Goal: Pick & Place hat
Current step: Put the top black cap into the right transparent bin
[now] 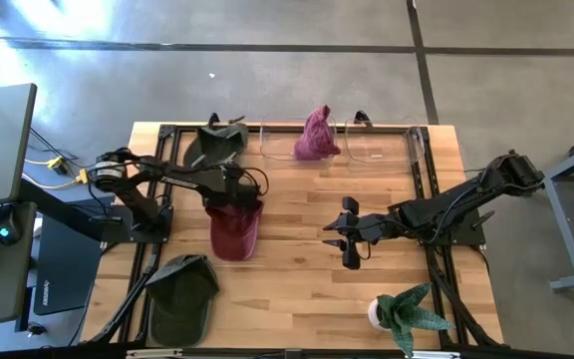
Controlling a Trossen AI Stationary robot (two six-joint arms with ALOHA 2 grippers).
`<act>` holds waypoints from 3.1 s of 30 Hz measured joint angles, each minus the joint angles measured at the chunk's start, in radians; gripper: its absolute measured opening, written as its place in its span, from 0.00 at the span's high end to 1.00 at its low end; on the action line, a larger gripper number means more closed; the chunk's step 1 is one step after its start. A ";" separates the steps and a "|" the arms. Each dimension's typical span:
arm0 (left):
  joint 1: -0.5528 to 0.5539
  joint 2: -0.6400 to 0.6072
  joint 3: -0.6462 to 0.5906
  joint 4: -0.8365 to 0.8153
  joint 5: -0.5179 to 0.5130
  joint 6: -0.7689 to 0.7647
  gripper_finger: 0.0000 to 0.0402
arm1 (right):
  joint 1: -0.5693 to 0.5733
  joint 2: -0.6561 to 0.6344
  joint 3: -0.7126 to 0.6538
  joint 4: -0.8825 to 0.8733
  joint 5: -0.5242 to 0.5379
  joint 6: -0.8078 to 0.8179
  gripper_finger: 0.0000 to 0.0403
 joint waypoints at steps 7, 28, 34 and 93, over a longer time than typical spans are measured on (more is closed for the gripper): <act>-0.243 -0.095 0.157 -0.259 -0.150 -0.133 0.99 | 0.001 -0.048 0.000 -0.008 0.000 0.002 0.61; -0.512 0.170 0.236 0.724 0.399 1.283 1.00 | 0.305 -0.439 -0.008 -0.195 0.298 0.064 0.63; -0.516 0.296 0.243 0.738 0.202 1.594 0.97 | 0.312 -0.439 -0.009 -0.215 0.316 0.064 0.63; -0.569 0.146 0.453 0.245 0.286 0.832 0.84 | -0.028 0.129 -0.009 0.036 -0.084 0.015 0.75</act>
